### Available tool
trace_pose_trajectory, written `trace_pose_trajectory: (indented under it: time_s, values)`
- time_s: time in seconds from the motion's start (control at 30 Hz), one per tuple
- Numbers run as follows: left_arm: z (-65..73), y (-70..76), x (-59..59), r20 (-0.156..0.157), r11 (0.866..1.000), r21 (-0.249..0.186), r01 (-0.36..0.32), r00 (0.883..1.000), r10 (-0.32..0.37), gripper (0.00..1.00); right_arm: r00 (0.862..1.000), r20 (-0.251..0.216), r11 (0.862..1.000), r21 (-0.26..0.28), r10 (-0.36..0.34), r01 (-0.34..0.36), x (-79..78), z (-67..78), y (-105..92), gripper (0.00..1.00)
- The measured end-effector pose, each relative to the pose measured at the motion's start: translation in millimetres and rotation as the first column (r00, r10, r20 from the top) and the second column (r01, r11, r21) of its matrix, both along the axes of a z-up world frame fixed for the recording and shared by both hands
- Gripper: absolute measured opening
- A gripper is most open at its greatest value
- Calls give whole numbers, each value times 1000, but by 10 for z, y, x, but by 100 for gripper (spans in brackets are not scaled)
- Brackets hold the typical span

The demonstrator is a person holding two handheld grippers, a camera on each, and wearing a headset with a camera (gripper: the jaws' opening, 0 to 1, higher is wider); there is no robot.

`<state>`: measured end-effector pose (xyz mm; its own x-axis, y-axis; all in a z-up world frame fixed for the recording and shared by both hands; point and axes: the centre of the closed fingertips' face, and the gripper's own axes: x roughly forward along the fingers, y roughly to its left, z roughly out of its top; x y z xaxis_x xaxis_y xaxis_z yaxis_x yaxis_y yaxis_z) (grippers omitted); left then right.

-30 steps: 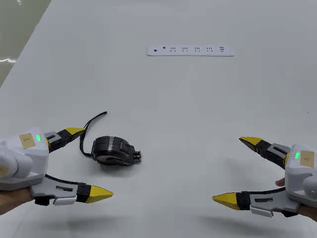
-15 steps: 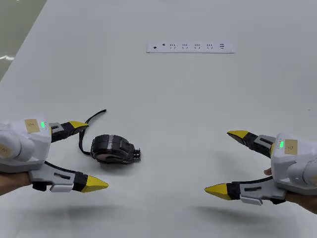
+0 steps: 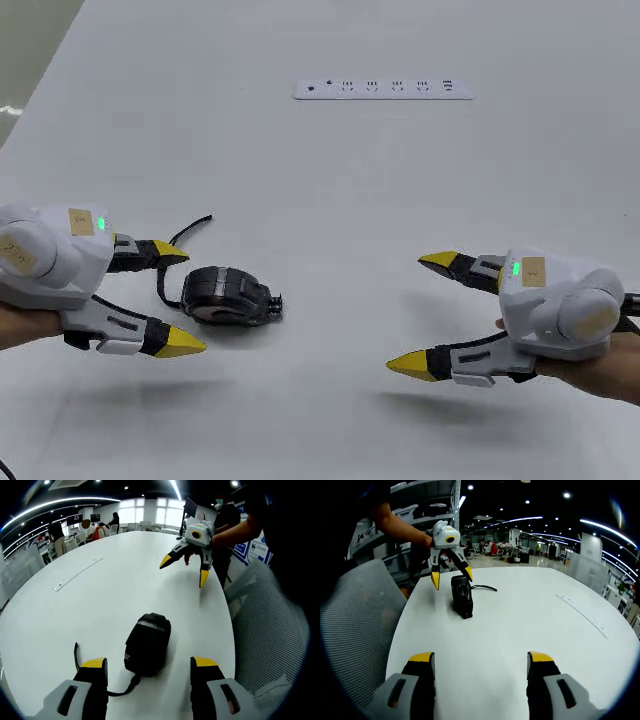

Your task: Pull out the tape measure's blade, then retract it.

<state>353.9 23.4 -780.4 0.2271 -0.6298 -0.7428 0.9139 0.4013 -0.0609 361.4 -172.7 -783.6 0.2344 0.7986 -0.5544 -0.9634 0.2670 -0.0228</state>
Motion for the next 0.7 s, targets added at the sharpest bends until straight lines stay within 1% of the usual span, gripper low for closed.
trace_pose_trajectory:
  time_s: [0.17,0.3,0.43,0.53,0.57,0.7]
  values:
    - [-33,-4,8,-14,999,32,37,999,-36,59,1000,1,999,-8,31,-31,18,-31,135,73]
    - [-68,-7,36,-26,997,53,59,998,-58,55,998,-11,998,-18,57,-57,20,-69,233,72]
    - [-91,-38,52,-32,995,71,74,997,-72,48,997,-17,997,-24,78,-78,35,-98,306,70]
    - [-112,-72,58,-38,993,77,90,995,-87,47,996,-19,995,-41,90,-91,55,-136,357,64]
    - [-129,-76,54,-45,992,82,99,994,-95,45,995,-19,994,-40,97,-97,58,-146,384,63]
    - [-177,-86,55,-54,988,95,120,992,-115,40,993,-23,992,-41,116,-116,68,-179,466,61]
